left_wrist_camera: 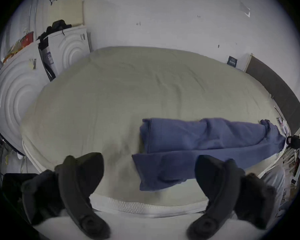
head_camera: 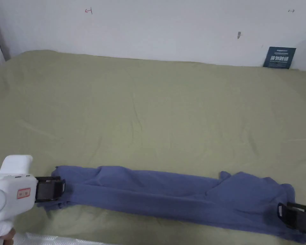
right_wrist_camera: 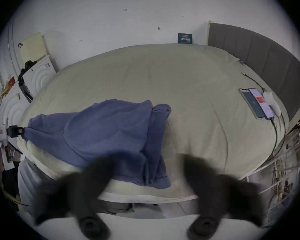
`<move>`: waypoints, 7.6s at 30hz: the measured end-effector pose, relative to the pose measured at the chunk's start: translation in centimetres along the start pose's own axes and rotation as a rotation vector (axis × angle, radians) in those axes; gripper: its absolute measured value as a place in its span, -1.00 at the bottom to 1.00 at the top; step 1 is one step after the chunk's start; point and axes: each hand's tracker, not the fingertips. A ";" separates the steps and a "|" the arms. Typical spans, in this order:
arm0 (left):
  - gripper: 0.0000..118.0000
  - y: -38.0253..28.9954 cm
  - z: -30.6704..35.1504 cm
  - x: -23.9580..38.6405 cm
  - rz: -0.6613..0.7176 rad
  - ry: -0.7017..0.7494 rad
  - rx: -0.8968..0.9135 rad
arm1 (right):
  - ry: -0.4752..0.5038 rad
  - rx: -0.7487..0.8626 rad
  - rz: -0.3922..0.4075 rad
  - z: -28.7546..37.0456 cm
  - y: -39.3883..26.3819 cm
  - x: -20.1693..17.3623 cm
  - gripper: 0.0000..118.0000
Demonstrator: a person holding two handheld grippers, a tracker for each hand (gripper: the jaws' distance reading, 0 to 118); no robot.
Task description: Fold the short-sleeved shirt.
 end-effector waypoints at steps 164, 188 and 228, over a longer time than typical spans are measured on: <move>-0.80 3.9 -3.1 -0.8 0.394 -0.604 -0.258 | 0.099 0.264 0.102 1.2 2.9 -15.4 -1.00; -0.80 4.9 -2.9 24.2 -0.152 -0.441 -0.270 | 0.078 0.276 0.088 2.5 2.0 -12.3 -1.00; -1.00 2.1 -6.1 14.3 0.164 -0.842 -0.291 | 0.677 -0.112 -0.290 -5.5 1.7 -13.0 -1.00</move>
